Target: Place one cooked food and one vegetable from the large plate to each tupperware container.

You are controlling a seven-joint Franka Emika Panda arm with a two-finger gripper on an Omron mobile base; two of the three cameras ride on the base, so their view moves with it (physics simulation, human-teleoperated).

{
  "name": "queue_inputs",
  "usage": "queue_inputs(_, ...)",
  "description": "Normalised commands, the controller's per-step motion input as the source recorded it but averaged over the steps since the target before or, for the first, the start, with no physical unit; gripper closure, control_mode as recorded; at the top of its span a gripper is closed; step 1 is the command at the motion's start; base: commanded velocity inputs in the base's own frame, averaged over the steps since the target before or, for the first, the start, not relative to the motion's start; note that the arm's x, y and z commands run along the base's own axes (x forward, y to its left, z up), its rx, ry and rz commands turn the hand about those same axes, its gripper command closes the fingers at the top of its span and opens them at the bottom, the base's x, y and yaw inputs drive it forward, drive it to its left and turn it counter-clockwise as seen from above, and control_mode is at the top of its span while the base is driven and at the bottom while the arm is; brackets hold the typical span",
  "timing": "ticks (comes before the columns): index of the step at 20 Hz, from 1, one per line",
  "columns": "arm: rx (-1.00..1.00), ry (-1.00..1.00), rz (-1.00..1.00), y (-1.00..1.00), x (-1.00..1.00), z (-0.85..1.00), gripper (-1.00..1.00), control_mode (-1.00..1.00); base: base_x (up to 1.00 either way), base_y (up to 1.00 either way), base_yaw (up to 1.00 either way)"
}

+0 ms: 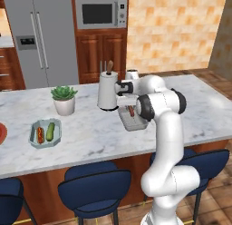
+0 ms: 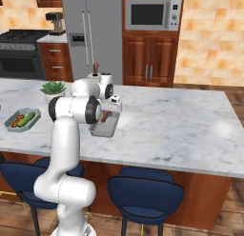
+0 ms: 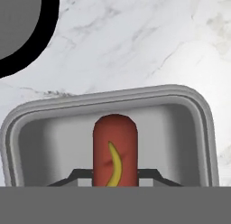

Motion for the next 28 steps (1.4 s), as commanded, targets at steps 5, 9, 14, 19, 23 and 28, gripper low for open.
queue_inputs(5, -0.02, 0.00, 0.26, -0.20, -0.17, -0.02, 1.00, -1.00, 0.00, 0.00, 0.00)
queue_inputs(9, -0.07, 0.00, 0.04, -0.01, -0.16, -0.19, 1.00, -1.00, 0.00, 0.00, 0.00)
queue_inputs(14, 0.00, 0.00, -0.05, 0.00, -0.26, -0.14, 1.00, -1.00, 0.00, 0.00, 0.00)
queue_inputs(19, 0.00, 0.03, -0.09, -0.08, 0.28, -0.07, 1.00, -1.00, 0.00, 0.00, 0.00)
queue_inputs(23, 0.00, 0.01, -0.07, -0.11, 0.19, -0.15, 1.00, -1.00, 0.00, 0.00, 0.00)
queue_inputs(28, 0.00, 0.00, 0.00, 0.01, 0.13, -0.12, 1.00, -1.00, 0.00, 0.00, 0.00)
